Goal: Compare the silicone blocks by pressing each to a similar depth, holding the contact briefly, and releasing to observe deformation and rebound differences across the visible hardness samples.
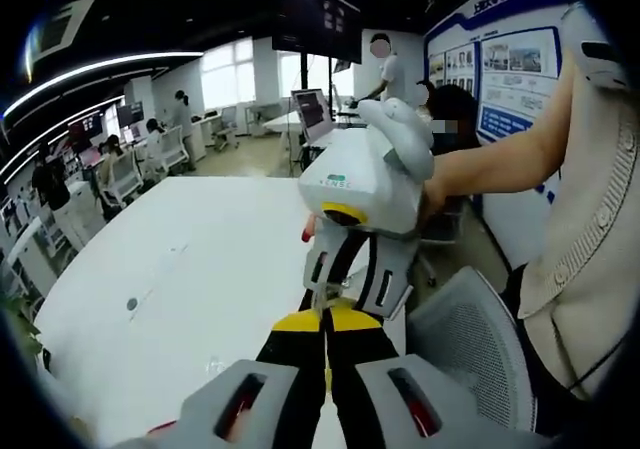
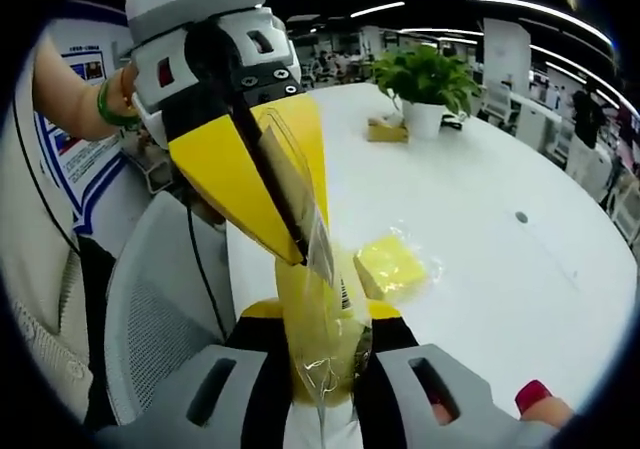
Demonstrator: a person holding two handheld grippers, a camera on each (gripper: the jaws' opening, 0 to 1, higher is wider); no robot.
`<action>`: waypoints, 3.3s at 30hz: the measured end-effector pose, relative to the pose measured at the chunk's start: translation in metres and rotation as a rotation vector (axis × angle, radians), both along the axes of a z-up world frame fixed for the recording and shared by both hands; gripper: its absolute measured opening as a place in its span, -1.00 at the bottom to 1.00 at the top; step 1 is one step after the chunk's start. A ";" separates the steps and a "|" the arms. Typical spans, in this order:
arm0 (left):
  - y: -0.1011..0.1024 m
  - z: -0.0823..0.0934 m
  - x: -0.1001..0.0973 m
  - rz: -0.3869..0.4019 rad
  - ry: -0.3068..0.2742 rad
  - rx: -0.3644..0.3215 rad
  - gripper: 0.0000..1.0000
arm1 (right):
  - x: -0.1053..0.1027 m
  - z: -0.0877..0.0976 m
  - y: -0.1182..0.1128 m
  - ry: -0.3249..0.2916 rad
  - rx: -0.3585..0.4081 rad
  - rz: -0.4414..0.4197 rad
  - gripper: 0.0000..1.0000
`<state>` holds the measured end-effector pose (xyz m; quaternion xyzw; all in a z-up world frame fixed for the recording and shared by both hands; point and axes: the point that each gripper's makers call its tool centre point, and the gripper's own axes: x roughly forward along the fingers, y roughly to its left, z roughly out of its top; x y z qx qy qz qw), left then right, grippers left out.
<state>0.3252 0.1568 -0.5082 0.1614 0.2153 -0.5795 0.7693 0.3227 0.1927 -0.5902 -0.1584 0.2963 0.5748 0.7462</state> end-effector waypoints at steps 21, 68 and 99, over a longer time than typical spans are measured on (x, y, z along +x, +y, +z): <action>-0.001 -0.001 -0.002 0.029 0.039 0.026 -1.00 | -0.001 -0.002 -0.002 -0.014 -0.022 0.026 -0.56; 0.010 -0.029 -0.005 0.073 0.140 0.060 -1.00 | -0.001 0.001 -0.009 -0.038 0.036 -0.094 0.17; -0.048 -0.088 0.063 0.257 0.357 -0.175 -1.00 | -0.061 0.044 -0.144 -0.114 0.176 -0.547 0.27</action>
